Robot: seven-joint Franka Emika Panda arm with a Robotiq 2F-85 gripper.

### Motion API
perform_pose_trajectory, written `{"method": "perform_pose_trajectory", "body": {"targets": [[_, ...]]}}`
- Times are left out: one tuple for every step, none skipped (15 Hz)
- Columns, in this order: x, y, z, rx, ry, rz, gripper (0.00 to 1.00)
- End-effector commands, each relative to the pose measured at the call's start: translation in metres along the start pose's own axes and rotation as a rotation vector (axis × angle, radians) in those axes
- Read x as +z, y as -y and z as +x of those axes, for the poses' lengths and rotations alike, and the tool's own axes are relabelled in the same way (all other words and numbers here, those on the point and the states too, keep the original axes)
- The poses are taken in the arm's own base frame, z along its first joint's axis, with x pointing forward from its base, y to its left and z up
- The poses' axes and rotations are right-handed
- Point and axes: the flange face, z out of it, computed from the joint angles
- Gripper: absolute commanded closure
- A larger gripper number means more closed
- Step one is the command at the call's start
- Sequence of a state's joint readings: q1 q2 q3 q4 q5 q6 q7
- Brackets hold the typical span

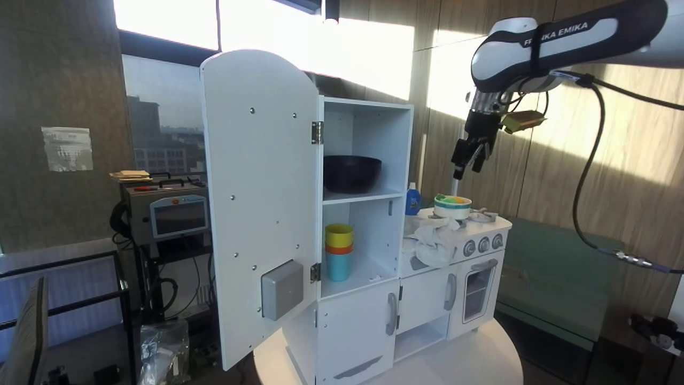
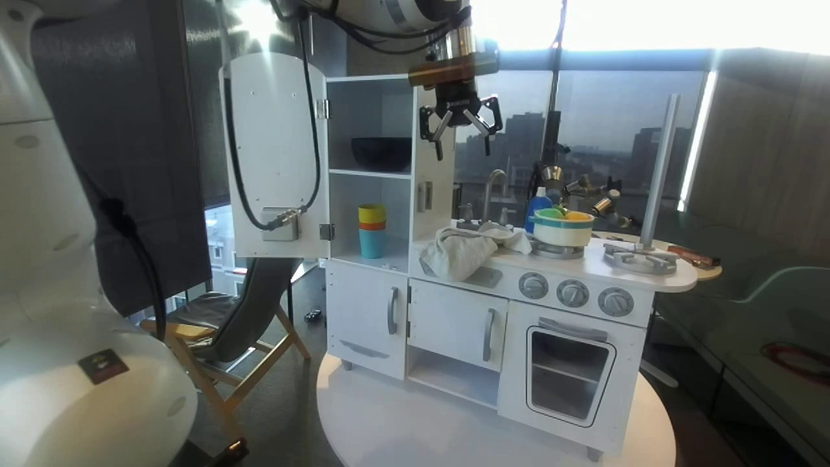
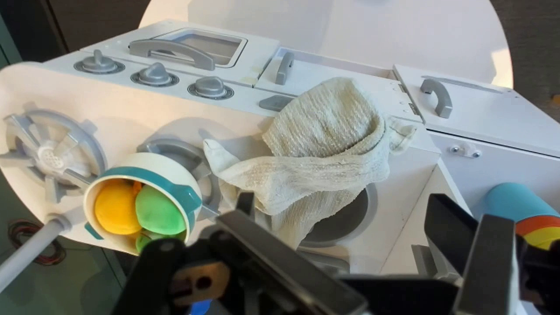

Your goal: Use the towel to clean the sink

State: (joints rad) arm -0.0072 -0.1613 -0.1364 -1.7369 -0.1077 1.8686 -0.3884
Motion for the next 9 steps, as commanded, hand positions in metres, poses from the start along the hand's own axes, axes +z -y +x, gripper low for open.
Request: {"method": "perform_pose_trajectory", "body": {"targets": [[0.018,-0.009,0.049,-0.082,0.020,-0.005,0.00],[0.029,-0.011,0.057,-0.096,0.028,-0.003,0.00],[0.038,-0.013,0.063,-0.098,0.012,0.008,0.00],[0.047,-0.014,0.068,-0.115,-0.002,0.029,0.00],[0.055,-0.013,0.073,-0.130,-0.012,0.047,0.00],[0.068,-0.016,0.074,-0.131,0.003,0.059,0.00],[0.080,-0.017,0.075,-0.127,0.017,0.080,0.00],[0.093,-0.020,0.074,-0.123,0.030,0.094,0.00],[0.105,-0.024,0.072,-0.122,0.038,0.106,0.00]]}}
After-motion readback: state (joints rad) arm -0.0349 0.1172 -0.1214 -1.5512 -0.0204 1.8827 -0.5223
